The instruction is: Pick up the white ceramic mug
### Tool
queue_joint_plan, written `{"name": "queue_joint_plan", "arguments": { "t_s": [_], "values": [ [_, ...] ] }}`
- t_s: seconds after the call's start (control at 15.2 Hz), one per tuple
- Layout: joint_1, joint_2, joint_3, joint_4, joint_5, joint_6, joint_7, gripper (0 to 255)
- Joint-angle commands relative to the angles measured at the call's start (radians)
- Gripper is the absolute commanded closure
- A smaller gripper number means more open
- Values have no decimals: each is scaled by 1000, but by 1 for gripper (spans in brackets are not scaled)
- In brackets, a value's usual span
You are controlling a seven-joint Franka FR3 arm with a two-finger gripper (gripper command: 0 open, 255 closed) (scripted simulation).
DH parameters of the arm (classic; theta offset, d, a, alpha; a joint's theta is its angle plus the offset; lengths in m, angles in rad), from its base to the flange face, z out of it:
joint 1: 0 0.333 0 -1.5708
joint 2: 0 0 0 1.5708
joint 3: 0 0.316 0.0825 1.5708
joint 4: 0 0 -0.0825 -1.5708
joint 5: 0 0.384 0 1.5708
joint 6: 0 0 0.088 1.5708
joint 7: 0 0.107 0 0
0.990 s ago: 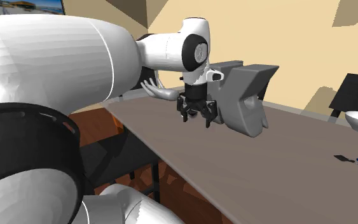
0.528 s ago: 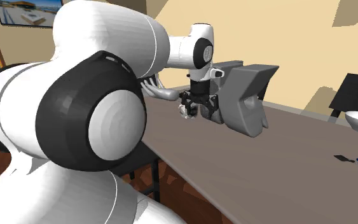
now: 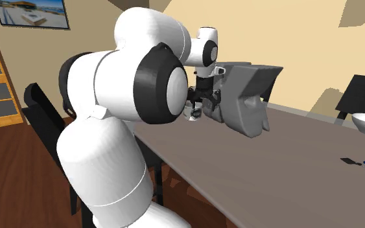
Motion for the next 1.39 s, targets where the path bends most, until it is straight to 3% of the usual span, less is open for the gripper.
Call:
{"name": "queue_joint_plan", "arguments": {
  "t_s": [0.0, 0.59, 1.19, 1.25, 1.32],
  "values": [
    [4, 95, 1, 81, 2, -8, -20, 0],
    [38, 447, 44, 503, -8, -88, -65, 0],
    [31, 430, 50, 377, -6, 21, -72, 0],
    [31, 413, 51, 347, -5, 34, -71, 255],
    [28, 443, 48, 379, -8, 32, -77, 255]
  ]
}}
